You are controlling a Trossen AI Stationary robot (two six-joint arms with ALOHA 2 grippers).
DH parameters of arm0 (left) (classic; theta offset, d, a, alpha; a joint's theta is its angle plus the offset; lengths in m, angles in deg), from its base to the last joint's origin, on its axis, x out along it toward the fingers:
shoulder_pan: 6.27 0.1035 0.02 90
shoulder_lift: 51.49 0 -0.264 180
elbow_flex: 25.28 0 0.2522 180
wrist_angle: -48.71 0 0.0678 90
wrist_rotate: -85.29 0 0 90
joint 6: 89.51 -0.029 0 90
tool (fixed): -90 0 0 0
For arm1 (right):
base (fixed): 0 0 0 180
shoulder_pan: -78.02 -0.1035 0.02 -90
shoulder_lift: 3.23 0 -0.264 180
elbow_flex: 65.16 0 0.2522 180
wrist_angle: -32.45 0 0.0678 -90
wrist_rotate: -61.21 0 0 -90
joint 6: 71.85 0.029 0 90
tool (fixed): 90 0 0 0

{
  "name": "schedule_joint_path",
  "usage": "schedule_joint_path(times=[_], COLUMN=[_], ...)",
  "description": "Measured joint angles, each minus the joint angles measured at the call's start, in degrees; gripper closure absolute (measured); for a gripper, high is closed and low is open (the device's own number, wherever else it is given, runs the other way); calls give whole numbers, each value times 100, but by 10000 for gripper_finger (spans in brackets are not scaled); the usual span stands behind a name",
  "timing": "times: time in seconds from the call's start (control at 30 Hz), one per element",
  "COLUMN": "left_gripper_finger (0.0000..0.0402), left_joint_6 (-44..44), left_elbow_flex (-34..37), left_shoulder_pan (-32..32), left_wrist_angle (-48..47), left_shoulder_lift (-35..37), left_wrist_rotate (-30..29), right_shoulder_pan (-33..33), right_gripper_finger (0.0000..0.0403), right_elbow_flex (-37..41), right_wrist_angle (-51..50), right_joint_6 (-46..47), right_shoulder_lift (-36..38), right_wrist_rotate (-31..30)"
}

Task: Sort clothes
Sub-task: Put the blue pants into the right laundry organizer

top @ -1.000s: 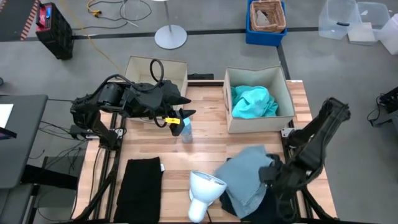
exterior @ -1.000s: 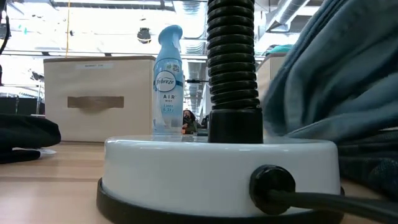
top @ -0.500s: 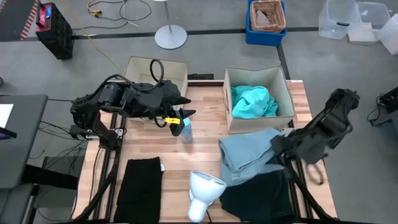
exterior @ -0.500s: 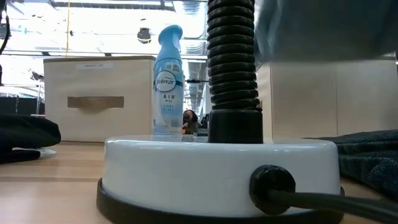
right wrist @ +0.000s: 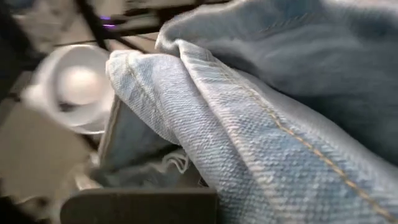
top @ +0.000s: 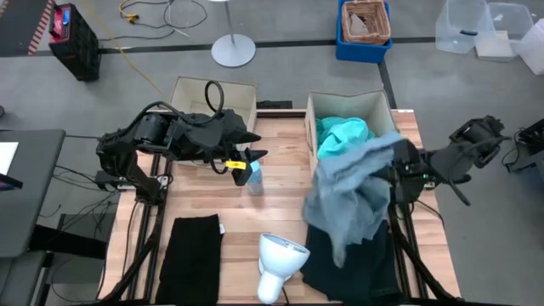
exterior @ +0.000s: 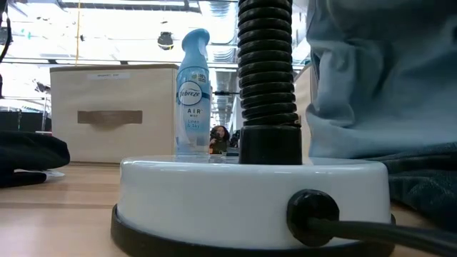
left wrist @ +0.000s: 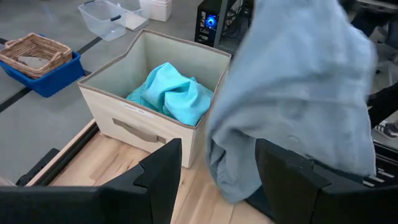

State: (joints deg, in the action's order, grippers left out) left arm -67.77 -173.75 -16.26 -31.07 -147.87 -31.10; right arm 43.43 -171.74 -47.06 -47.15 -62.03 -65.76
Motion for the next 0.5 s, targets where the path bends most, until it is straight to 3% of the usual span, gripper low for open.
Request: schedule_joint_path(times=[0.27, 0.5], left_gripper_finger=[203, 203], left_joint_6=[2, 7], left_elbow_flex=[0, 0], left_shoulder_pan=[0, 0], left_wrist_angle=[-2, -2], left_shoulder_lift=[0, 0], left_wrist_rotate=[0, 1], right_shoulder_pan=[908, 1041], right_gripper_finger=[376, 376], right_elbow_flex=[-327, -757], right_wrist_angle=[-101, 648], right_joint_6=[-742, -1634], right_shoulder_lift=[-10, -7], right_wrist_rotate=[-107, -86])
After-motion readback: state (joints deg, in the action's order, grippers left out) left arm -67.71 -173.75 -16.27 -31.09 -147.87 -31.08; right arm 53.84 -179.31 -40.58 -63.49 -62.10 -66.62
